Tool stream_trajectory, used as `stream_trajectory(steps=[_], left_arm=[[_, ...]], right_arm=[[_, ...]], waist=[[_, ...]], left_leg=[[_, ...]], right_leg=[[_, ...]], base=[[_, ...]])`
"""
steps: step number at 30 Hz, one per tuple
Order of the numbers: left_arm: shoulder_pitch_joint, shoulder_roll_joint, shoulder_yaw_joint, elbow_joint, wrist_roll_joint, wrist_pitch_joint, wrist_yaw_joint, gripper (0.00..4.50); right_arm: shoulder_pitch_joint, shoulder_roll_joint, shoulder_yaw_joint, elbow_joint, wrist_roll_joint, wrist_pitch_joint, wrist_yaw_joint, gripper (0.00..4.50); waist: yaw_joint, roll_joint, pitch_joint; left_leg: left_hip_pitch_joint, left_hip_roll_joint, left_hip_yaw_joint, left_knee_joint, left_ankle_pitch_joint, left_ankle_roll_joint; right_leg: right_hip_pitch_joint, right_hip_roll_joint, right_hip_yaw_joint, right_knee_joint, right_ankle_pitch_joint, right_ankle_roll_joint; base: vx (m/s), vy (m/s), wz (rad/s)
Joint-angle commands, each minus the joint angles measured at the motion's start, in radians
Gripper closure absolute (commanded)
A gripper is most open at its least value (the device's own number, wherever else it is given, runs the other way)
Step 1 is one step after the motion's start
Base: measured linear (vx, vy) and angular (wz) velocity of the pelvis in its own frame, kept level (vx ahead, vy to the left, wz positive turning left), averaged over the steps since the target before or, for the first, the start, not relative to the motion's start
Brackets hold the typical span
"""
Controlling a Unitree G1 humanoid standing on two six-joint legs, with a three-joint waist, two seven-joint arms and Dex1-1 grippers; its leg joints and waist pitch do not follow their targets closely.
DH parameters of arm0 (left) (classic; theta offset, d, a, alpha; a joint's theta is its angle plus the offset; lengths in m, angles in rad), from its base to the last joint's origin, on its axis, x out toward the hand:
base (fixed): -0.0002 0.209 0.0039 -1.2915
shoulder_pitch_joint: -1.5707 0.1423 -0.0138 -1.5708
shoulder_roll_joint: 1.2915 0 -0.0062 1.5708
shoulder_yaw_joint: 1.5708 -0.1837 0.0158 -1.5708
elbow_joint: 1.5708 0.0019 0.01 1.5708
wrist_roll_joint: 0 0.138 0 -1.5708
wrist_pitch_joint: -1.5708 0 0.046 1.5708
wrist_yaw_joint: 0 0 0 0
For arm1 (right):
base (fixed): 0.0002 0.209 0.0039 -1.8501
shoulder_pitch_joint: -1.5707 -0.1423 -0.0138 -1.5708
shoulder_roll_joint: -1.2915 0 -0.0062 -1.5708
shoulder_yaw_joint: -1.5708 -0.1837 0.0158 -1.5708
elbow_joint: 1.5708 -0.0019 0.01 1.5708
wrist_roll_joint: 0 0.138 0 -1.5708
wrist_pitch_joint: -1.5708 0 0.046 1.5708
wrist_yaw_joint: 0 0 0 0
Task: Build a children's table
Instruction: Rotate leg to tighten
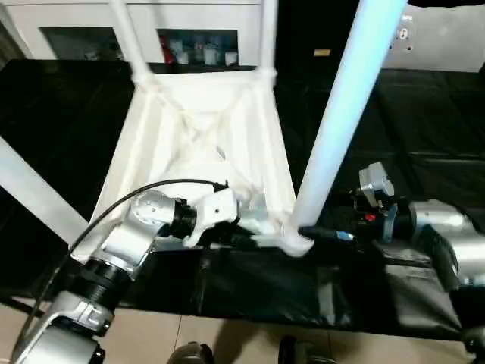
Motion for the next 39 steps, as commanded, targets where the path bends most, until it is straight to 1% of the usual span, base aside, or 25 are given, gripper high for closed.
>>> stream_trajectory(steps=[1, 2, 4, 9, 10, 14, 19, 20, 22, 23, 24, 25, 26, 27, 29, 30, 31, 32, 33, 34, 35, 36, 37, 38, 39], left_arm=[[-0.025, 0.002, -0.025, -0.011, -0.002, -0.026, -0.043, 4.50], [-0.027, 0.003, -0.031, -0.015, -0.008, -0.027, -0.053, 4.50], [-0.027, 0.004, -0.035, -0.017, -0.011, -0.027, -0.057, 4.50], [-0.024, 0.009, -0.047, -0.015, -0.015, -0.040, -0.078, 4.50], [-0.024, 0.009, -0.047, -0.015, -0.014, -0.041, -0.078, 4.50], [-0.020, 0.011, -0.046, -0.008, -0.011, -0.052, -0.085, 4.50], [-0.021, 0.011, -0.045, -0.009, -0.012, -0.040, -0.079, 4.50], [-0.020, 0.004, -0.037, -0.013, -0.022, -0.018, -0.067, 4.50], [-0.019, -0.010, -0.025, -0.021, -0.038, 0.014, -0.048, 4.50], [-0.019, -0.024, -0.013, -0.029, -0.051, 0.044, -0.033, 4.50], [-0.020, -0.039, -0.005, -0.038, -0.059, 0.074, -0.013, 4.50], [-0.020, -0.039, -0.005, -0.038, -0.059, 0.074, -0.013, 4.50], [-0.024, -0.058, 0.002, -0.044, -0.058, 0.102, 0.018, 4.50], [-0.029, -0.079, 0.008, -0.046, -0.051, 0.126, 0.056, 4.50], [-0.044, -0.135, 0.025, -0.036, -0.038, 0.166, 0.151, 4.50], [-0.044, -0.135, 0.025, -0.036, -0.038, 0.166, 0.151, 4.50], [-0.051, -0.158, 0.033, -0.029, -0.036, 0.178, 0.187, 4.50], [-0.062, -0.192, 0.043, -0.016, -0.029, 0.198, 0.243, 4.50], [-0.073, -0.224, 0.051, -0.002, -0.020, 0.214, 0.297, 4.50], [-0.080, -0.242, 0.055, 0.007, -0.014, 0.223, 0.328, 4.50], [-0.091, -0.273, 0.062, 0.018, -0.008, 0.242, 0.381, 4.50], [-0.097, -0.291, 0.066, 0.024, -0.005, 0.254, 0.413, 4.50], [-0.101, -0.302, 0.071, 0.030, -0.004, 0.257, 0.432, 4.50], [-0.106, -0.320, 0.078, 0.041, -0.004, 0.262, 0.464, 4.50], [-0.112, -0.338, 0.086, 0.050, -0.003, 0.269, 0.499, 4.50]], right_arm=[[-0.010, -0.007, 0.019, 0.007, -0.002, -0.007, 0.032, 0.94], [-0.024, -0.004, 0.042, 0.028, -0.005, -0.006, 0.056, 1.07], [-0.029, -0.004, 0.051, 0.036, -0.004, -0.005, 0.068, 1.17], [-0.054, 0.005, 0.085, 0.086, -0.021, -0.019, 0.115, 1.63], [-0.055, 0.005, 0.087, 0.088, -0.021, -0.019, 0.117, 1.63], [-0.060, 0.005, 0.106, 0.099, -0.016, -0.013, 0.143, 2.08], [-0.042, 0.007, 0.106, 0.070, 0.015, 0.023, 0.153, 2.31], [-0.027, 0.013, 0.102, 0.053, 0.025, 0.034, 0.146, 2.33], [-0.006, 0.024, 0.093, 0.026, 0.046, 0.055, 0.133, 2.36], [0.012, 0.036, 0.086, -0.001, 0.061, 0.079, 0.112, 2.36], [0.031, 0.055, 0.080, -0.031, 0.064, 0.096, 0.066, 2.36], [0.031, 0.055, 0.080, -0.031, 0.064, 0.096, 0.066, 2.36], [0.048, 0.081, 0.077, -0.064, 0.055, 0.116, -0.006, 2.36], [0.059, 0.112, 0.072, -0.091, 0.042, 0.146, -0.092, 2.36], [0.070, 0.186, 0.060, -0.137, 0.016, 0.202, -0.259, 2.36], [0.070, 0.186, 0.060, -0.137, 0.016, 0.202, -0.259, 2.36], [0.071, 0.214, 0.056, -0.148, 0.003, 0.218, -0.318, 2.36], [0.069, 0.261, 0.046, -0.150, -0.027, 0.235, -0.414, 2.36], [0.062, 0.310, 0.031, -0.141, -0.056, 0.250, -0.512, 2.36], [0.056, 0.339, 0.021, -0.134, -0.073, 0.258, -0.570, 2.36], [0.046, 0.391, 0.003, -0.109, -0.105, 0.243, -0.675, 2.37], [0.040, 0.422, -0.008, -0.093, -0.124, 0.230, -0.738, 2.38], [0.036, 0.435, -0.011, -0.082, -0.134, 0.223, -0.766, 2.38], [0.030, 0.456, -0.016, -0.064, -0.150, 0.212, -0.811, 2.38], [0.025, 0.478, -0.019, -0.050, -0.166, 0.206, -0.861, 2.38]], waist=[[0.001, -0.021, -0.089], [0.004, -0.025, -0.090], [0.008, -0.024, -0.093], [0.015, -0.029, -0.099], [0.017, -0.028, -0.098], [0.024, -0.030, -0.097], [0.023, -0.029, -0.096], [0.023, -0.025, -0.096], [0.025, -0.025, -0.097], [0.024, -0.026, -0.096], [0.027, -0.025, -0.099], [0.026, -0.025, -0.097], [0.025, -0.021, -0.095], [0.020, -0.020, -0.090], [0.013, -0.023, -0.088], [0.005, -0.023, -0.083], [-0.003, -0.025, -0.083], [-0.009, -0.026, -0.082], [-0.022, -0.016, -0.075], [-0.040, -0.021, -0.075], [-0.051, -0.015, -0.076], [-0.068, -0.013, -0.074], [-0.073, -0.011, -0.075], [-0.087, -0.001, -0.076], [-0.091, 0.005, -0.078]], left_leg=[[0.008, 0.059, -0.011, -0.066, -0.127, 0.130], [0.010, 0.061, -0.010, -0.066, -0.121, 0.125], [0.009, 0.061, -0.010, -0.064, -0.106, 0.126], [0.003, 0.057, -0.009, -0.059, -0.068, 0.142], [0.004, 0.057, -0.008, -0.058, -0.068, 0.143], [0.005, 0.056, -0.007, -0.057, -0.080, 0.133], [0.007, 0.056, -0.009, -0.059, -0.107, 0.111], [0.007, 0.057, -0.010, -0.059, -0.110, 0.107], [0.010, 0.058, -0.009, -0.059, -0.117, 0.104], [0.007, 0.058, -0.009, -0.060, -0.115, 0.103], [0.009, 0.058, -0.010, -0.059, -0.112, 0.102], [0.009, 0.059, -0.011, -0.060, -0.108, 0.104], [0.008, 0.058, -0.011, -0.061, -0.118, 0.103], [0.007, 0.055, -0.012, -0.064, -0.142, 0.084], [0.008, 0.049, -0.013, -0.065, -0.161, 0.069], [0.009, 0.043, -0.013, -0.064, -0.178, 0.052], [0.008, 0.037, -0.016, -0.063, -0.195, 0.042], [0.004, 0.035, -0.016, -0.062, -0.196, 0.042], [0.004, 0.034, -0.017, -0.062, -0.215, 0.033], [0.010, 0.026, -0.019, -0.056, -0.251, 0.019], [0.008, 0.022, -0.022, -0.053, -0.261, 0.019], [0.005, 0.024, -0.025, -0.053, -0.277, 0.019], [0.005, 0.025, -0.028, -0.052, -0.290, 0.018], [0.014, 0.032, -0.033, -0.054, -0.325, 0.023], [0.023, 0.038, -0.038, -0.057, -0.344, 0.028]], right_leg=[[0.066, -0.066, 0.058, -0.056, -0.335, -0.207], [0.065, -0.067, 0.060, -0.054, -0.329, -0.208], [0.066, -0.067, 0.061, -0.050, -0.305, -0.216], [0.069, -0.067, 0.060, -0.044, -0.269, -0.222], [0.068, -0.066, 0.060, -0.044, -0.273, -0.221], [0.066, -0.065, 0.060, -0.048, -0.322, -0.205], [0.067, -0.064, 0.059, -0.051, -0.360, -0.193], [0.067, -0.064, 0.060, -0.050, -0.361, -0.192], [0.066, -0.065, 0.060, -0.052, -0.364, -0.193], [0.067, -0.063, 0.061, -0.052, -0.356, -0.196], [0.067, -0.065, 0.061, -0.050, -0.349, -0.197], [0.065, -0.063, 0.061, -0.050, -0.340, -0.199], [0.065, -0.063, 0.060, -0.051, -0.350, -0.198], [0.065, -0.062, 0.058, -0.060, -0.397, -0.179], [0.067, -0.062, 0.055, -0.068, -0.449, -0.156], [0.064, -0.061, 0.050, -0.078, -0.508, -0.127], [0.068, -0.064, 0.043, -0.087, -0.575, -0.096], [0.070, -0.063, 0.041, -0.089, -0.591, -0.083], [0.061, -0.057, 0.036, -0.098, -0.627, -0.063], [0.055, -0.056, 0.023, -0.112, -0.682, -0.034], [0.062, -0.061, 0.014, -0.117, -0.703, -0.012], [0.060, -0.057, 0.004, -0.125, -0.710, 0.001], [0.063, -0.059, -0.002, -0.127, -0.710, 0.006], [0.063, -0.059, -0.012, -0.135, -0.684, 0.005], [0.063, -0.061, -0.016, -0.136, -0.650, -0.008]], base=[[0.000, 0.000, 0.00], [0.000, 0.000, 0.00], [0.000, 0.000, 0.00], [0.000, 0.000, 0.00], [0.000, 0.000, 0.00], [0.000, 0.000, 0.00], [0.000, 0.000, 0.00], [0.000, 0.000, 0.00], [0.000, 0.000, 0.00], [0.000, 0.000, 0.00], [0.000, 0.000, 0.00], [0.000, 0.000, 0.00], [0.000, 0.000, 0.00], [0.000, 0.000, 0.00], [0.000, 0.000, 0.00], [0.000, 0.000, 0.00], [0.000, 0.000, 0.00], [0.000, 0.000, 0.00], [0.000, 0.000, 0.00], [0.000, 0.000, 0.00], [0.000, 0.000, 0.00], [0.000, 0.000, 0.00], [0.000, 0.000, 0.00], [0.000, 0.000, 0.00], [0.000, 0.000, 0.00]])
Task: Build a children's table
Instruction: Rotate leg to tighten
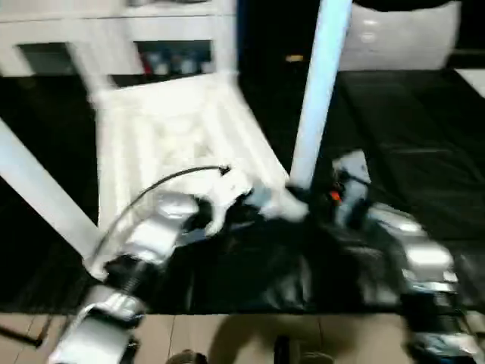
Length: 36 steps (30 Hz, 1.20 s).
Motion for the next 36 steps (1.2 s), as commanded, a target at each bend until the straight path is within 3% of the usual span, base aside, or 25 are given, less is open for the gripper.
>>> stream_trajectory(steps=[1, 2, 4, 5, 6, 9, 10, 12, 14, 15, 17, 19, 20, 21, 23, 24, 26, 27, 30, 31, 34, 35, 36], left_arm=[[-0.054, -0.103, -0.004, -0.022, -0.045, -0.031, 0.077, 4.50], [-0.057, -0.113, -0.001, -0.009, -0.029, -0.042, 0.099, 4.50], [-0.058, -0.117, 0.000, -0.002, -0.017, -0.050, 0.109, 4.50], [-0.058, -0.119, 0.004, 0.001, -0.009, -0.053, 0.118, 4.50], [-0.057, -0.115, 0.007, -0.001, -0.004, -0.054, 0.118, 4.50], [-0.049, -0.072, 0.000, -0.013, 0.010, -0.062, 0.094, 4.50], [-0.044, -0.060, -0.004, -0.019, 0.002, -0.070, 0.073, 4.50], [-0.038, -0.042, -0.011, -0.027, -0.010, -0.084, 0.038, 4.50], [-0.034, -0.018, -0.020, -0.030, -0.007, -0.097, 0.004, 4.50], [-0.029, 0.001, -0.023, -0.032, -0.006, -0.108, -0.024, 4.50], [-0.024, 0.025, -0.025, -0.032, -0.004, -0.128, -0.058, 4.50], [-0.008, 0.078, -0.038, -0.046, -0.013, -0.171, -0.145, 4.50], [-0.002, 0.096, -0.045, -0.053, -0.018, -0.186, -0.178, 4.50], [0.004, 0.108, -0.051, -0.059, -0.025, -0.200, -0.209, 4.50], [0.018, 0.139, -0.065, -0.074, -0.040, -0.215, -0.277, 4.50], [0.025, 0.159, -0.076, -0.078, -0.054, -0.244, -0.329, 4.50], [0.028, 0.170, -0.082, -0.083, -0.061, -0.251, -0.355, 4.50], [0.033, 0.192, -0.095, -0.088, -0.062, -0.268, -0.398, 4.50], [0.033, 0.221, -0.111, -0.088, -0.061, -0.289, -0.442, 4.50], [0.032, 0.225, -0.113, -0.087, -0.062, -0.293, -0.449, 4.50], [0.025, 0.246, -0.120, -0.080, -0.058, -0.313, -0.485, 4.50], [0.017, 0.253, -0.123, -0.072, -0.056, -0.323, -0.496, 4.50], [0.017, 0.253, -0.123, -0.072, -0.056, -0.323, -0.496, 4.50]], right_arm=[[-0.004, 0.105, 0.105, 0.058, -0.002, 0.027, -0.070, 2.38], [-0.008, 0.132, 0.095, 0.057, 0.000, 0.029, -0.118, 2.38], [-0.010, 0.149, 0.089, 0.052, 0.003, 0.032, -0.145, 2.38], [-0.007, 0.162, 0.082, 0.038, 0.000, 0.034, -0.163, 1.84], [0.001, 0.161, 0.081, 0.021, -0.003, 0.034, -0.157, 1.71], [0.041, 0.114, 0.079, -0.017, 0.016, 0.013, -0.057, 1.46], [0.051, 0.090, 0.075, -0.018, 0.020, 0.001, -0.031, 1.32], [0.062, 0.048, 0.064, -0.014, 0.033, -0.022, 0.010, 1.22], [0.066, 0.000, 0.055, -0.007, 0.050, -0.044, 0.062, 1.13], [0.067, -0.034, 0.050, -0.002, 0.058, -0.065, 0.105, 0.86], [0.065, -0.077, 0.045, 0.005, 0.065, -0.087, 0.163, 0.76], [0.065, -0.159, 0.055, 0.009, 0.073, -0.126, 0.309, 0.76], [0.064, -0.183, 0.063, 0.014, 0.076, -0.139, 0.356, 0.76], [0.061, -0.200, 0.070, 0.022, 0.078, -0.158, 0.394, 0.76], [0.048, -0.234, 0.082, 0.042, 0.090, -0.178, 0.472, 0.76], [0.031, -0.254, 0.087, 0.065, 0.106, -0.195, 0.526, 0.76], [0.019, -0.264, 0.090, 0.078, 0.113, -0.199, 0.557, 0.76], [0.000, -0.287, 0.100, 0.104, 0.125, -0.213, 0.631, 0.76], [-0.022, -0.321, 0.123, 0.135, 0.136, -0.229, 0.736, 0.92], [-0.025, -0.327, 0.127, 0.138, 0.138, -0.225, 0.755, 1.10], [-0.037, -0.357, 0.160, 0.144, 0.156, -0.190, 0.858, 1.22], [-0.047, -0.363, 0.176, 0.159, 0.159, -0.182, 0.894, 1.36], [-0.047, -0.363, 0.176, 0.159, 0.159, -0.182, 0.894, 1.54]], waist=[[-0.015, -0.003, -0.066], [-0.024, -0.003, -0.065], [-0.033, -0.001, -0.066], [-0.035, -0.003, -0.066], [-0.036, -0.003, -0.069], [-0.026, -0.006, -0.074], [-0.024, -0.013, -0.075], [-0.018, -0.010, -0.076], [-0.011, -0.014, -0.077], [-0.006, -0.014, -0.081], [0.003, -0.018, -0.086], [0.015, -0.020, -0.095], [0.021, -0.018, -0.094], [0.026, -0.017, -0.096], [0.036, -0.018, -0.098], [0.049, -0.021, -0.103], [0.057, -0.022, -0.099], [0.071, -0.018, -0.101], [0.086, -0.015, -0.099], [0.091, -0.020, -0.100], [0.100, -0.020, -0.098], [0.101, -0.031, -0.099], [0.103, -0.028, -0.100]], left_leg=[[0.010, 0.040, -0.030, -0.072, -0.378, 0.049], [0.012, 0.044, -0.035, -0.079, -0.415, 0.050], [0.019, 0.037, -0.033, -0.078, -0.425, 0.048], [0.016, 0.034, -0.033, -0.077, -0.422, 0.049], [0.014, 0.032, -0.032, -0.075, -0.400, 0.051], [0.004, 0.036, -0.030, -0.078, -0.337, 0.076], [0.002, 0.037, -0.029, -0.079, -0.326, 0.081], [0.000, 0.038, -0.026, -0.078, -0.299, 0.095], [-0.002, 0.037, -0.024, -0.077, -0.277, 0.105], [-0.004, 0.037, -0.023, -0.075, -0.248, 0.111], [-0.012, 0.037, -0.023, -0.071, -0.199, 0.127], [-0.019, 0.034, -0.018, -0.063, -0.141, 0.157], [-0.019, 0.036, -0.015, -0.062, -0.113, 0.175], [-0.015, 0.036, -0.014, -0.060, -0.111, 0.180], [-0.020, 0.036, -0.014, -0.057, -0.081, 0.187], [-0.022, 0.039, -0.014, -0.054, -0.041, 0.198], [-0.017, 0.043, -0.011, -0.055, -0.037, 0.202], [-0.010, 0.051, -0.011, -0.056, -0.045, 0.198], [-0.003, 0.057, -0.011, -0.057, -0.061, 0.189], [-0.003, 0.057, -0.011, -0.058, -0.074, 0.181], [-0.002, 0.058, -0.009, -0.061, -0.109, 0.161], [-0.005, 0.058, -0.009, -0.062, -0.107, 0.155], [-0.005, 0.057, -0.010, -0.062, -0.111, 0.152]], right_leg=[[0.057, -0.058, 0.014, -0.108, -0.594, -0.022], [0.060, -0.059, 0.012, -0.107, -0.571, -0.026], [0.055, -0.064, 0.017, -0.109, -0.571, -0.035], [0.057, -0.066, 0.017, -0.108, -0.578, -0.035], [0.059, -0.070, 0.021, -0.107, -0.577, -0.038], [0.065, -0.076, 0.036, -0.093, -0.518, -0.063], [0.066, -0.076, 0.038, -0.092, -0.510, -0.066], [0.067, -0.078, 0.043, -0.087, -0.491, -0.077], [0.068, -0.077, 0.045, -0.086, -0.487, -0.081], [0.070, -0.079, 0.049, -0.080, -0.464, -0.090], [0.074, -0.076, 0.053, -0.068, -0.410, -0.105], [0.076, -0.074, 0.060, -0.052, -0.338, -0.134], [0.070, -0.072, 0.062, -0.048, -0.313, -0.149], [0.068, -0.072, 0.061, -0.050, -0.311, -0.153], [0.069, -0.070, 0.062, -0.042, -0.295, -0.159], [0.067, -0.069, 0.064, -0.030, -0.256, -0.171], [0.060, -0.065, 0.064, -0.034, -0.267, -0.173], [0.058, -0.065, 0.064, -0.029, -0.278, -0.179], [0.051, -0.063, 0.066, -0.028, -0.275, -0.185], [0.053, -0.065, 0.068, -0.025, -0.279, -0.191], [0.054, -0.066, 0.071, -0.030, -0.306, -0.185], [0.056, -0.067, 0.072, -0.029, -0.304, -0.183], [0.056, -0.068, 0.070, -0.027, -0.309, -0.186]], base=[[0.000, 0.000, 0.00], [0.000, 0.000, 0.00], [0.000, 0.000, 0.00], [0.000, 0.000, 0.00], [0.000, 0.000, 0.00], [0.000, 0.000, 0.00], [0.000, 0.000, 0.00], [0.000, 0.000, 0.00], [0.000, 0.000, 0.00], [0.000, 0.000, 0.00], [0.000, 0.000, 0.00], [0.000, 0.000, 0.00], [0.000, 0.000, 0.00], [0.000, 0.000, 0.00], [0.000, 0.000, 0.00], [0.000, 0.000, 0.00], [0.000, 0.000, 0.00], [0.000, 0.000, 0.00], [0.000, 0.000, 0.00], [0.000, 0.000, 0.00], [0.000, 0.000, 0.00], [0.000, 0.000, 0.00], [0.000, 0.000, 0.00]])
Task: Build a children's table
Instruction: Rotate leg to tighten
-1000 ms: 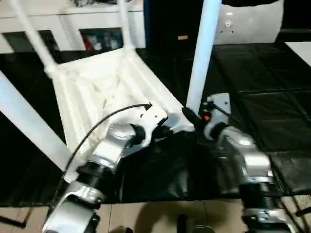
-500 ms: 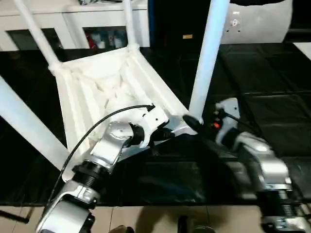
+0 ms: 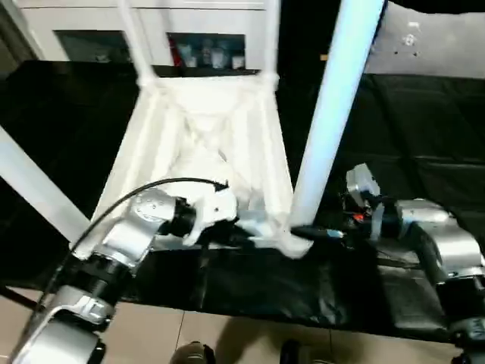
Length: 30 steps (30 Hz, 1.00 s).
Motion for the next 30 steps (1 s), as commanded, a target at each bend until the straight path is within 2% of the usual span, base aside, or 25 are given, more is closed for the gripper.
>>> stream_trajectory(steps=[1, 4, 10, 11, 13, 17, 20, 23, 24, 26, 27, 28, 29, 30], left_arm=[[-0.024, 0.001, -0.020, -0.025, -0.009, -0.031, -0.040, 4.50], [-0.029, 0.005, -0.024, -0.021, -0.012, -0.035, -0.054, 4.50], [-0.031, 0.006, -0.028, -0.017, -0.014, -0.044, -0.067, 4.50], [-0.031, 0.006, -0.028, -0.017, -0.014, -0.044, -0.067, 4.50], [-0.033, 0.003, -0.029, -0.012, -0.012, -0.045, -0.066, 4.50], [-0.033, -0.001, -0.026, -0.011, -0.011, -0.041, -0.061, 4.50], [-0.033, -0.019, -0.009, -0.018, -0.023, 0.002, -0.028, 4.50], [-0.038, -0.061, 0.011, -0.032, -0.023, 0.071, 0.049, 4.50], [-0.039, -0.079, 0.018, -0.037, -0.022, 0.092, 0.081, 4.50], [-0.045, -0.126, 0.033, -0.043, -0.024, 0.137, 0.151, 4.50], [-0.048, -0.148, 0.039, -0.045, -0.022, 0.156, 0.186, 4.50], [-0.048, -0.148, 0.039, -0.045, -0.022, 0.156, 0.186, 4.50], [-0.052, -0.168, 0.043, -0.045, -0.016, 0.171, 0.220, 4.50], [-0.056, -0.190, 0.048, -0.044, -0.012, 0.190, 0.253, 4.50]], right_arm=[[-0.015, -0.010, 0.022, 0.016, 0.010, 0.009, 0.046, 1.54], [-0.026, -0.017, 0.046, 0.034, 0.008, 0.021, 0.087, 1.83], [-0.045, -0.010, 0.062, 0.067, 0.003, 0.008, 0.114, 2.32], [-0.045, -0.010, 0.062, 0.067, 0.003, 0.008, 0.114, 2.35], [-0.041, -0.008, 0.066, 0.063, 0.007, 0.009, 0.122, 2.42], [-0.032, -0.010, 0.071, 0.053, 0.013, 0.016, 0.130, 2.46], [-0.005, -0.002, 0.072, 0.014, 0.035, 0.056, 0.121, 2.46], [0.026, 0.030, 0.058, -0.036, 0.038, 0.097, 0.025, 2.46], [0.033, 0.052, 0.052, -0.043, 0.025, 0.113, -0.039, 2.46], [0.048, 0.106, 0.051, -0.058, -0.023, 0.124, -0.186, 2.46], [0.055, 0.135, 0.047, -0.068, -0.039, 0.134, -0.253, 2.46], [0.055, 0.135, 0.047, -0.068, -0.039, 0.134, -0.253, 2.47], [0.060, 0.167, 0.039, -0.078, -0.049, 0.149, -0.320, 2.48], [0.062, 0.206, 0.027, -0.088, -0.060, 0.167, -0.396, 2.50]], waist=[[-0.001, -0.024, -0.093], [0.003, -0.027, -0.094], [0.009, -0.028, -0.098], [0.009, -0.025, -0.098], [0.008, -0.028, -0.099], [0.010, -0.028, -0.097], [0.011, -0.030, -0.096], [0.014, -0.029, -0.095], [0.015, -0.025, -0.092], [0.007, -0.031, -0.087], [-0.001, -0.031, -0.079], [-0.013, -0.029, -0.070], [-0.020, -0.029, -0.068], [-0.037, -0.028, -0.063]], left_leg=[[0.012, 0.059, -0.003, -0.066, -0.114, 0.136], [0.013, 0.058, -0.003, -0.066, -0.111, 0.125], [0.012, 0.058, -0.002, -0.064, -0.088, 0.128], [0.011, 0.058, -0.003, -0.064, -0.087, 0.129], [0.010, 0.057, -0.002, -0.063, -0.086, 0.130], [0.010, 0.057, -0.002, -0.063, -0.094, 0.127], [0.010, 0.056, -0.001, -0.063, -0.097, 0.124], [0.012, 0.059, -0.003, -0.065, -0.104, 0.118], [0.015, 0.058, -0.003, -0.066, -0.119, 0.110], [0.014, 0.053, -0.004, -0.070, -0.153, 0.084], [0.018, 0.047, -0.003, -0.071, -0.198, 0.062], [0.025, 0.040, -0.005, -0.068, -0.250, 0.041], [0.028, 0.036, -0.007, -0.067, -0.275, 0.033], [0.034, 0.032, -0.010, -0.064, -0.323, 0.020]], right_leg=[[0.071, -0.069, 0.064, -0.054, -0.329, -0.172], [0.071, -0.068, 0.064, -0.055, -0.335, -0.171], [0.071, -0.067, 0.065, -0.050, -0.301, -0.180], [0.071, -0.067, 0.065, -0.049, -0.298, -0.182], [0.072, -0.067, 0.065, -0.048, -0.291, -0.185], [0.071, -0.067, 0.064, -0.051, -0.312, -0.179], [0.072, -0.066, 0.064, -0.053, -0.327, -0.173], [0.069, -0.066, 0.065, -0.055, -0.342, -0.168], [0.068, -0.067, 0.064, -0.060, -0.367, -0.163], [0.071, -0.067, 0.061, -0.068, -0.426, -0.140], [0.066, -0.066, 0.055, -0.081, -0.505, -0.112], [0.065, -0.066, 0.043, -0.100, -0.609, -0.071], [0.065, -0.065, 0.035, -0.109, -0.652, -0.049], [0.063, -0.063, 0.021, -0.125, -0.716, -0.006]], base=[[0.000, 0.000, 0.00], [0.000, 0.000, 0.00], [0.000, 0.000, 0.00], [0.000, 0.000, 0.00], [0.000, 0.000, 0.00], [0.000, 0.000, 0.00], [0.000, 0.000, 0.00], [0.000, 0.000, 0.00], [0.000, 0.000, 0.00], [0.000, 0.000, 0.00], [0.000, 0.000, 0.00], [0.000, 0.000, 0.00], [0.000, 0.000, 0.00], [0.000, 0.000, 0.00]])
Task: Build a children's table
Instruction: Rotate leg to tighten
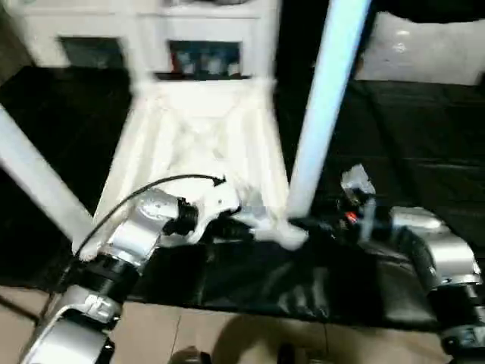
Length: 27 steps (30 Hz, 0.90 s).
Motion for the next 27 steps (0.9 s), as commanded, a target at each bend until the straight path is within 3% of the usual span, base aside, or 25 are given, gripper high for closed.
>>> stream_trajectory(steps=[1, 2, 3, 4, 5, 6, 7, 8, 9, 10, 11, 12, 13, 14, 15, 16, 17, 18, 19, 20, 21, 22, 24, 26, 27], left_arm=[[-0.060, -0.123, 0.015, -0.047, -0.035, 0.029, 0.126, 4.50], [-0.069, -0.152, 0.024, -0.038, -0.029, 0.051, 0.175, 4.50], [-0.073, -0.168, 0.029, -0.035, -0.026, 0.066, 0.203, 4.50], [-0.080, -0.193, 0.039, -0.029, -0.020, 0.086, 0.247, 4.50], [-0.083, -0.203, 0.043, -0.026, -0.018, 0.094, 0.267, 4.50], [-0.091, -0.226, 0.053, -0.019, -0.012, 0.108, 0.309, 4.50], [-0.096, -0.244, 0.059, -0.012, -0.006, 0.110, 0.342, 4.50], [-0.108, -0.284, 0.069, 0.005, 0.008, 0.114, 0.412, 4.50], [-0.113, -0.300, 0.070, 0.010, 0.014, 0.115, 0.438, 4.50], [-0.115, -0.313, 0.070, 0.011, 0.018, 0.114, 0.453, 4.50], [-0.117, -0.326, 0.070, 0.010, 0.023, 0.117, 0.466, 4.50], [-0.117, -0.326, 0.067, 0.005, 0.028, 0.117, 0.468, 4.50], [-0.114, -0.318, 0.063, -0.001, 0.032, 0.114, 0.460, 4.50], [-0.114, -0.318, 0.063, -0.001, 0.032, 0.114, 0.460, 4.50], [-0.106, -0.297, 0.054, -0.011, 0.033, 0.112, 0.437, 4.50], [-0.098, -0.283, 0.052, -0.011, 0.039, 0.100, 0.427, 4.50], [-0.093, -0.272, 0.050, -0.011, 0.041, 0.092, 0.415, 4.50], [-0.082, -0.251, 0.049, -0.013, 0.045, 0.085, 0.399, 4.50], [-0.074, -0.235, 0.048, -0.015, 0.046, 0.075, 0.385, 4.50], [-0.069, -0.224, 0.047, -0.017, 0.046, 0.068, 0.375, 4.50], [-0.065, -0.213, 0.047, -0.020, 0.045, 0.065, 0.365, 4.50], [-0.059, -0.200, 0.048, -0.024, 0.043, 0.067, 0.355, 4.50], [-0.049, -0.164, 0.048, -0.027, 0.037, 0.052, 0.317, 4.50], [-0.045, -0.147, 0.048, -0.026, 0.036, 0.045, 0.299, 4.50], [-0.035, -0.101, 0.041, -0.026, 0.027, 0.015, 0.234, 4.50]], right_arm=[[0.015, 0.144, 0.078, -0.037, -0.033, 0.073, -0.168, 2.51], [0.012, 0.185, 0.072, -0.041, -0.051, 0.083, -0.245, 2.51], [0.009, 0.211, 0.066, -0.041, -0.059, 0.091, -0.292, 2.51], [0.001, 0.252, 0.052, -0.036, -0.069, 0.099, -0.371, 2.51], [-0.003, 0.271, 0.044, -0.032, -0.073, 0.101, -0.406, 2.52], [-0.016, 0.314, 0.021, -0.014, -0.077, 0.099, -0.486, 2.52], [-0.028, 0.343, 0.004, 0.003, -0.077, 0.094, -0.538, 2.52], [-0.054, 0.410, -0.034, 0.040, -0.078, 0.067, -0.655, 2.52], [-0.065, 0.437, -0.048, 0.053, -0.077, 0.055, -0.699, 2.52], [-0.070, 0.451, -0.053, 0.057, -0.074, 0.045, -0.712, 2.52], [-0.071, 0.465, -0.057, 0.052, -0.081, 0.037, -0.725, 2.52], [-0.066, 0.465, -0.062, 0.043, -0.083, 0.045, -0.724, 1.96], [-0.059, 0.458, -0.071, 0.036, -0.082, 0.049, -0.723, 1.96], [-0.059, 0.458, -0.071, 0.036, -0.082, 0.049, -0.723, 1.96], [-0.045, 0.438, -0.082, 0.030, -0.092, 0.048, -0.725, 1.75], [-0.035, 0.423, -0.090, 0.026, -0.097, 0.043, -0.726, 1.64], [-0.030, 0.411, -0.097, 0.025, -0.099, 0.035, -0.723, 1.55], [-0.020, 0.389, -0.107, 0.023, -0.098, 0.020, -0.709, 1.49], [-0.013, 0.370, -0.112, 0.022, -0.095, 0.011, -0.696, 1.42], [-0.009, 0.357, -0.114, 0.021, -0.092, 0.004, -0.687, 1.31], [-0.007, 0.347, -0.119, 0.021, -0.089, -0.004, -0.683, 1.18], [-0.004, 0.331, -0.126, 0.019, -0.082, -0.013, -0.666, 1.11], [0.002, 0.285, -0.133, 0.006, -0.065, -0.031, -0.594, 1.07], [0.007, 0.256, -0.124, -0.005, -0.062, -0.048, -0.541, 0.87], [0.020, 0.162, -0.093, -0.022, -0.071, -0.111, -0.404, 0.69]], waist=[[-0.020, -0.013, -0.059], [-0.032, -0.012, -0.059], [-0.052, 0.002, -0.060], [-0.070, 0.013, -0.054], [-0.072, 0.017, -0.052], [-0.059, 0.031, -0.050], [-0.067, -0.011, -0.037], [-0.063, -0.035, -0.041], [-0.078, -0.057, -0.026], [-0.093, -0.043, -0.051], [-0.087, -0.010, -0.065], [-0.091, 0.024, -0.062], [-0.092, 0.032, -0.064], [-0.094, 0.015, -0.050], [-0.089, -0.028, -0.047], [-0.078, -0.038, -0.054], [-0.076, -0.037, -0.057], [-0.070, -0.017, -0.070], [-0.074, -0.010, -0.071], [-0.073, -0.011, -0.084], [-0.071, -0.009, -0.091], [-0.071, -0.011, -0.092], [-0.063, -0.011, -0.091], [-0.052, -0.013, -0.094], [-0.045, -0.015, -0.092]], left_leg=[[0.019, 0.032, -0.017, -0.065, -0.356, 0.019], [0.015, 0.032, -0.021, -0.064, -0.373, 0.013], [0.019, 0.045, -0.031, -0.070, -0.432, 0.005], [0.005, 0.079, -0.051, -0.101, -0.535, 0.002], [-0.005, 0.101, -0.062, -0.124, -0.598, -0.002], [-0.002, 0.139, -0.073, -0.180, -0.722, -0.026], [0.008, 0.103, -0.058, -0.169, -0.759, -0.043], [0.048, 0.041, -0.033, -0.108, -0.675, -0.044], [0.141, -0.064, 0.017, 0.086, -0.367, -0.015], [0.017, -0.042, 0.009, 0.050, -0.257, 0.017], [-0.009, -0.019, -0.004, 0.004, -0.239, 0.024], [-0.040, 0.077, -0.072, -0.053, -0.347, 0.027], [-0.013, 0.128, -0.106, -0.116, -0.484, 0.031], [0.001, 0.110, -0.093, -0.116, -0.544, 0.021], [0.036, 0.018, -0.042, -0.067, -0.535, -0.021], [0.042, -0.031, -0.016, -0.019, -0.360, 0.007], [0.016, -0.026, -0.019, -0.025, -0.290, 0.028], [-0.009, -0.003, -0.033, -0.047, -0.204, 0.052], [-0.019, 0.020, -0.047, -0.059, -0.167, 0.064], [-0.020, 0.032, -0.052, -0.057, -0.116, 0.082], [-0.024, 0.036, -0.053, -0.055, -0.073, 0.096], [-0.028, 0.038, -0.052, -0.053, -0.019, 0.135], [-0.029, 0.032, -0.043, -0.047, -0.012, 0.174], [-0.030, 0.032, -0.039, -0.044, 0.012, 0.194], [-0.030, 0.034, -0.036, -0.044, 0.009, 0.203]], right_leg=[[0.047, -0.061, 0.012, -0.131, -0.719, 0.010], [0.051, -0.061, 0.000, -0.135, -0.719, 0.020], [0.062, -0.062, -0.021, -0.140, -0.695, 0.031], [0.086, -0.055, -0.020, -0.111, -0.616, 0.036], [0.099, -0.052, -0.005, -0.064, -0.539, 0.023], [0.103, -0.047, 0.044, 0.044, -0.346, -0.029], [0.082, -0.047, 0.075, 0.021, -0.411, -0.027], [0.036, -0.044, 0.058, -0.078, -0.672, 0.025], [-0.081, -0.090, -0.007, -0.222, -1.087, 0.088], [0.054, -0.103, -0.049, -0.184, -1.047, 0.186], [0.100, -0.102, -0.043, -0.161, -0.925, 0.192], [0.130, -0.095, -0.029, -0.066, -0.656, 0.143], [0.105, -0.075, 0.032, 0.028, -0.302, 0.024], [0.072, -0.071, 0.046, 0.003, -0.261, -0.020], [0.031, -0.076, 0.033, -0.095, -0.547, -0.035], [0.033, -0.087, 0.021, -0.122, -0.797, 0.023], [0.057, -0.100, 0.028, -0.120, -0.821, 0.043], [0.075, -0.100, 0.033, -0.111, -0.745, 0.043], [0.068, -0.084, 0.036, -0.095, -0.587, 0.000], [0.069, -0.078, 0.043, -0.069, -0.414, -0.065], [0.072, -0.079, 0.046, -0.053, -0.321, -0.100], [0.068, -0.074, 0.049, -0.036, -0.204, -0.157], [0.072, -0.078, 0.052, -0.036, -0.177, -0.192], [0.073, -0.078, 0.052, -0.031, -0.160, -0.200], [0.070, -0.076, 0.050, -0.034, -0.175, -0.198]], base=[[0.000, 0.000, 0.00], [0.000, 0.000, 0.00], [0.000, 0.000, 0.00], [0.000, 0.000, 0.00], [0.000, 0.000, 0.00], [0.000, 0.000, 0.00], [0.000, 0.000, 0.00], [0.006, -0.055, 0.02], [0.006, -0.055, 0.02], [0.076, 0.008, -0.29], [0.112, 0.097, -0.40], [0.112, 0.097, -0.40], [0.065, 0.050, -0.05], [0.103, 0.009, 0.22], [0.103, 0.009, 0.22], [0.109, 0.006, 0.15], [0.070, -0.001, -0.03], [0.070, -0.001, -0.03], [0.064, 0.000, 0.01], [0.051, 0.011, 0.05], [0.051, 0.011, 0.05], [0.000, 0.000, 0.00], [0.000, 0.000, 0.00], [0.000, 0.000, 0.00], [0.000, 0.000, 0.00]])
